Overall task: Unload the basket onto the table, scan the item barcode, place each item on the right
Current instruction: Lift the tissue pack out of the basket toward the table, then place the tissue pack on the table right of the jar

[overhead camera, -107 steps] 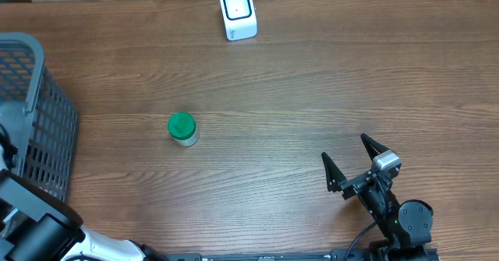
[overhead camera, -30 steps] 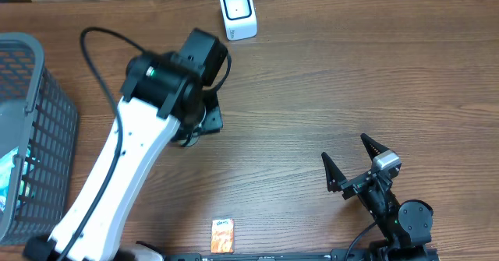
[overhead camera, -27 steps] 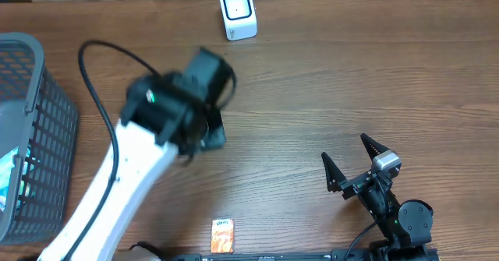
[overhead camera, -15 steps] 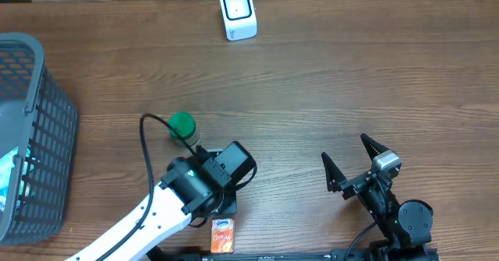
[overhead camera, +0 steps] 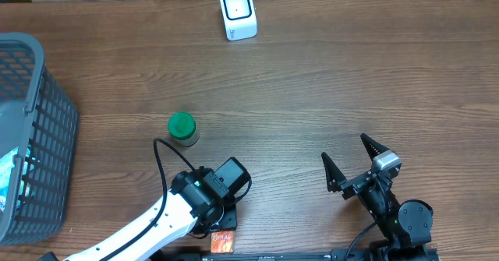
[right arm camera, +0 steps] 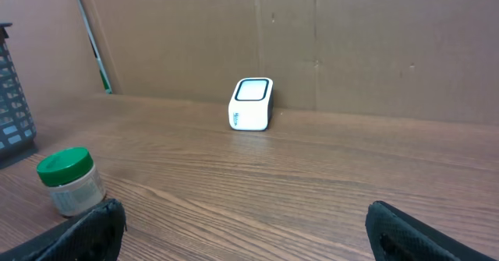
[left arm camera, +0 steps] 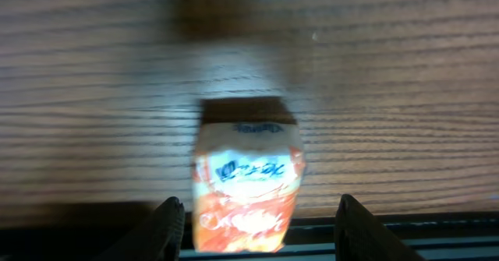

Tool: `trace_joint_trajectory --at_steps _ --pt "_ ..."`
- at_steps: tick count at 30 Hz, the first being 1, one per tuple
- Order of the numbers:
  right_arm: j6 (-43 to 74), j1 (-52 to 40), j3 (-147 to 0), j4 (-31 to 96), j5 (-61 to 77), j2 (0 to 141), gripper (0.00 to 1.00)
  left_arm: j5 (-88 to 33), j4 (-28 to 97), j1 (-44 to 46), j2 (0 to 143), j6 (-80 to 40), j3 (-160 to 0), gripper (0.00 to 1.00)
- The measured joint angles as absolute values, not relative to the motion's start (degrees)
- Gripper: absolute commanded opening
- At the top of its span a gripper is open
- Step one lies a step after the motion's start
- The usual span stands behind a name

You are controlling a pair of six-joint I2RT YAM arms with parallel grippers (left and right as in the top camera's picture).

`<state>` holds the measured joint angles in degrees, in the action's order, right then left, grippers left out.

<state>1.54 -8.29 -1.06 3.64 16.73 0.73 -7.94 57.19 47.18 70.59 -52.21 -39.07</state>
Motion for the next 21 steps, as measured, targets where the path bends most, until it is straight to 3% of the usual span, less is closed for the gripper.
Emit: trace_joint_trajectory --at_steps 14,17,21 --pt "1.52 -8.29 -1.06 3.66 16.73 0.73 1.00 -10.72 49.84 47.18 70.67 -50.59 -31.27 0.43" --pt "1.54 -8.29 -1.06 3.62 16.73 0.73 1.00 -10.46 48.07 47.18 70.67 -50.57 -29.85 0.37" --pt "1.52 -8.29 -1.06 3.62 16.71 0.73 1.00 -10.26 44.95 47.18 70.67 -50.48 -28.27 0.19"
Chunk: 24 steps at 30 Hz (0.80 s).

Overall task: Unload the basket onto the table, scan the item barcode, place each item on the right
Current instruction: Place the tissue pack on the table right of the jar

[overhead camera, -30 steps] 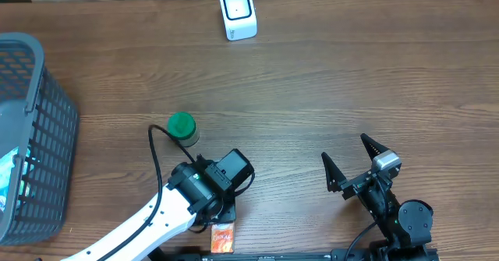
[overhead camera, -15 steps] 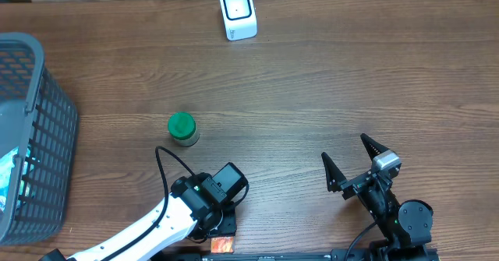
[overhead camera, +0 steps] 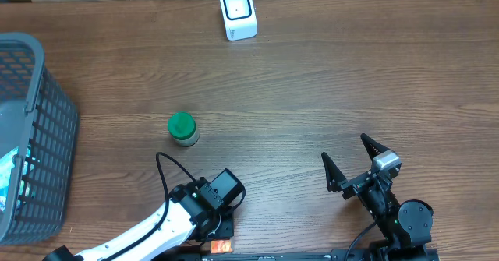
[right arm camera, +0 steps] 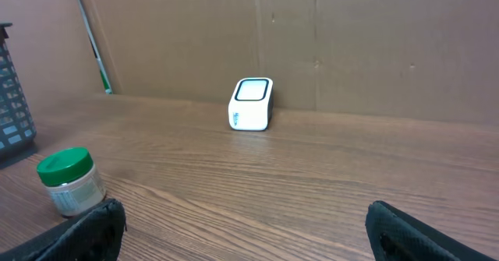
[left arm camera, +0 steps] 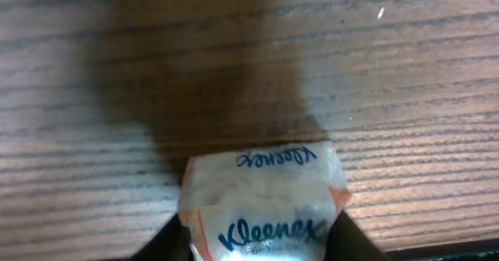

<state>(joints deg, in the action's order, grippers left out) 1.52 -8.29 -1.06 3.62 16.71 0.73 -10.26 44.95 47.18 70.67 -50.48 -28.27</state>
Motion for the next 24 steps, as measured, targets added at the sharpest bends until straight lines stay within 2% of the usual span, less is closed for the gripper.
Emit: trace_joint_trajectory --at_steps 2,6,8,14,19,24 --pt "1.52 -8.29 -1.06 3.64 16.71 0.73 1.00 -10.28 44.66 47.18 70.67 -50.48 -28.21 0.12" --pt "1.54 -8.29 -1.06 3.64 16.73 0.73 1.00 -10.33 44.51 47.16 70.67 -50.43 -28.21 0.08" --pt "1.54 -8.29 -1.06 3.62 16.73 0.73 1.00 -10.28 44.51 47.16 70.67 -50.39 -28.23 0.08" --pt "1.52 -8.29 -1.06 3.64 16.71 0.73 1.00 -5.37 44.29 45.78 70.78 -46.04 -32.86 0.19" --pt "1.52 -8.29 -1.06 3.64 16.73 0.73 1.00 3.81 39.83 42.06 70.85 -38.76 -43.46 0.18" --pt "1.54 -8.29 -1.06 3.62 16.73 0.73 1.00 10.94 30.55 37.95 71.42 -35.46 -46.13 0.17"
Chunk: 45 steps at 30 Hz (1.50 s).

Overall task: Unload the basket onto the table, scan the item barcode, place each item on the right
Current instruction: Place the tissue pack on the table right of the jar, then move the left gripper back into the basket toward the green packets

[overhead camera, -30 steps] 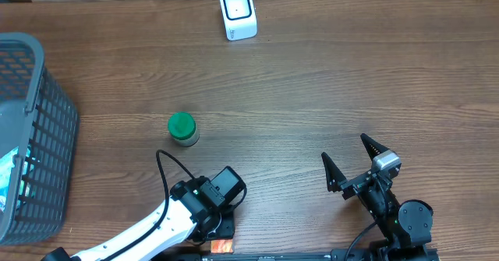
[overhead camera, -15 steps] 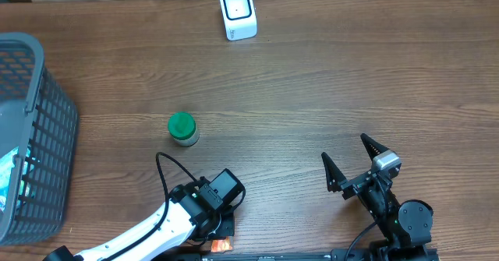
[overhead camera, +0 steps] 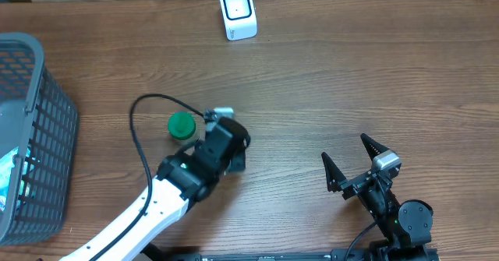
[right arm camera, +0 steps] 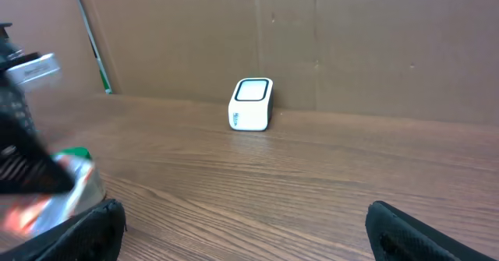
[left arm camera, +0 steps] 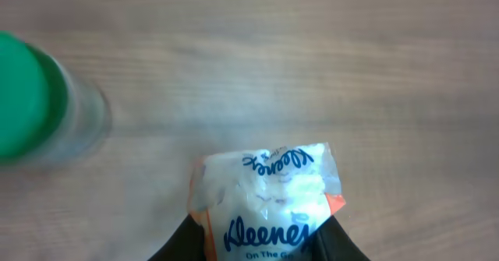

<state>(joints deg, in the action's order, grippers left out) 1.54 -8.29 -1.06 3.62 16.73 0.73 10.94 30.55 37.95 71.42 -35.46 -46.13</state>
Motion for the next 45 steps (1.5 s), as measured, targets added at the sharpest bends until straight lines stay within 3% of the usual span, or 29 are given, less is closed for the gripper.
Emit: trace_joint_trajectory --at_steps 5,8,10,14,17,24,31,33,38,45 --pt "1.54 -8.29 -1.06 3.60 16.73 0.73 1.00 10.90 23.49 32.88 78.72 -33.47 -46.87 0.13" --pt "1.52 -8.27 -1.06 3.62 16.75 0.73 1.00 8.71 23.88 30.98 85.71 -31.99 -49.65 0.16" --pt "1.52 -8.29 -1.06 3.60 16.73 0.73 1.00 7.53 25.65 30.70 90.61 -30.94 -52.99 0.23" --pt "1.52 -8.29 -1.06 3.64 16.75 0.73 1.00 5.80 31.59 30.76 97.14 -29.61 -60.05 0.52" --pt "1.54 -8.29 -1.06 3.64 16.73 0.73 1.00 4.80 35.29 30.70 99.37 -29.30 -64.40 0.61" --pt "1.56 -8.29 -1.06 3.62 16.73 0.73 1.00 3.81 53.01 30.50 99.57 -28.71 -78.41 0.61" --pt "1.56 -8.29 -1.06 3.64 16.73 0.73 1.00 3.36 77.67 26.17 99.66 -28.53 -105.32 0.56" --pt "1.56 -8.29 -1.06 3.62 16.73 0.73 1.00 3.73 82.46 23.27 99.66 -28.51 -112.77 0.58" --pt "1.52 -8.29 -1.06 3.64 16.73 0.73 1.00 6.57 89.43 11.70 98.72 -28.49 -126.39 0.59" --pt "1.54 -8.29 -1.06 3.64 16.73 0.73 1.00 8.54 93.10 -15.79 96.86 -29.30 -129.91 0.55"
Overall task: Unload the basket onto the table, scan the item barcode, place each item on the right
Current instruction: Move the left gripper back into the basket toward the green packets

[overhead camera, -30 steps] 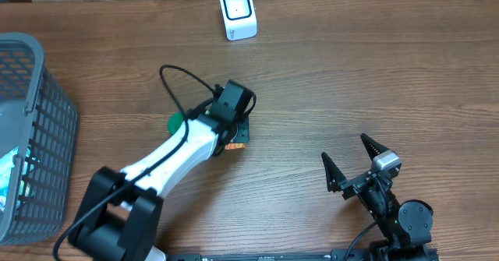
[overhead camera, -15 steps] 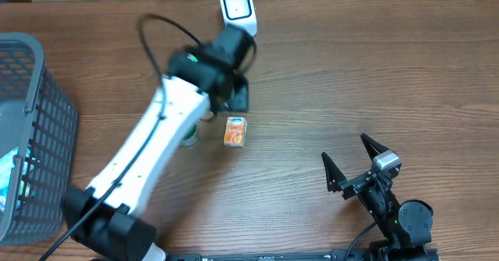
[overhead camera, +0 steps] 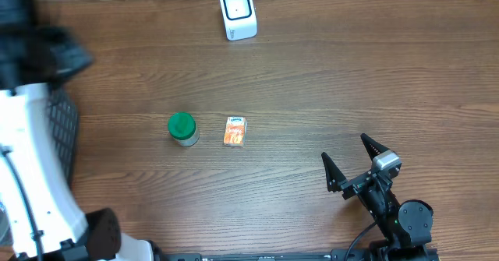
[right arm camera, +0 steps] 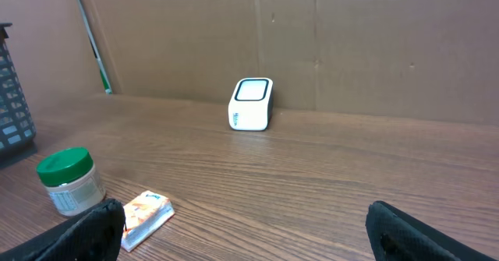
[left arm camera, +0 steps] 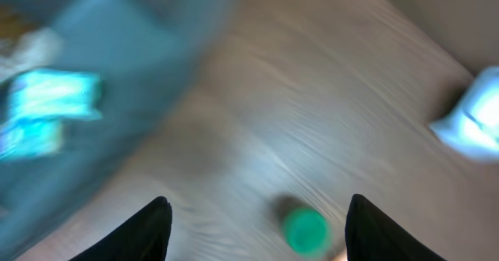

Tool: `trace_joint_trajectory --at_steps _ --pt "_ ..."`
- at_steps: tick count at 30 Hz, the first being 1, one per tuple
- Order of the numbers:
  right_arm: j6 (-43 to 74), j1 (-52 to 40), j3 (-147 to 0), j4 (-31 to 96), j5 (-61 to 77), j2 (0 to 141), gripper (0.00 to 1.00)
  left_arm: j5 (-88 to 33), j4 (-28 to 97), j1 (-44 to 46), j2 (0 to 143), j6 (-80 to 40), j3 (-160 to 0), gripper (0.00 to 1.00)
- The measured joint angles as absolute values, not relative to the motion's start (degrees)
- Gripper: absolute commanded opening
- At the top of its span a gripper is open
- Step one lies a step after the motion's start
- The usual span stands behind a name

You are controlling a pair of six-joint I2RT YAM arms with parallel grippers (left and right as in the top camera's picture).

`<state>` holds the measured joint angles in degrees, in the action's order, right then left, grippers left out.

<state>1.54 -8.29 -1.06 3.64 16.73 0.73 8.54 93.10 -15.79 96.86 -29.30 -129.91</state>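
Note:
A small orange and white Kleenex tissue pack lies flat on the table, just right of the green-lidded jar; the right wrist view shows the pack too. The white barcode scanner stands at the far edge. My left gripper is open and empty, raised high at the left; its view is blurred, looking down on the jar. The left arm fills the overhead's left side. My right gripper rests open and empty at the front right.
A grey mesh basket stands at the left edge, mostly hidden behind the raised left arm; in the left wrist view it holds cyan packets. A cardboard wall backs the table behind the scanner.
The left gripper was shut on the tissue pack beside the jar. The pack now lies on the table right of the jar, and the gripper is open, high up at the left.
The left gripper stood open over the tissue pack at the table's front edge, then had its fingers against the pack's sides. Later it held the pack beside the jar. Now the pack lies there, released, and the arm is up at the left. The right arm stayed still.

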Motion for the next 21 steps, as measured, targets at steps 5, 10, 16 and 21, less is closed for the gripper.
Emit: trace_joint_trajectory --at_steps 5,10,16,21 --pt "1.54 -8.29 -1.06 3.62 16.73 0.73 1.00 9.08 92.31 -31.75 96.86 -31.59 -129.03 0.60" --pt "1.54 -8.29 -1.06 3.62 16.73 0.73 1.00 9.72 88.55 -41.04 96.84 -31.59 -122.48 0.61" --pt "1.52 -8.29 -1.06 3.60 16.73 0.73 1.00 10.33 78.46 -45.01 96.82 -24.99 -108.55 0.61" --pt "1.54 -8.29 -1.06 3.64 16.71 0.73 1.00 10.24 68.49 -45.04 96.82 -17.96 -98.74 0.63"
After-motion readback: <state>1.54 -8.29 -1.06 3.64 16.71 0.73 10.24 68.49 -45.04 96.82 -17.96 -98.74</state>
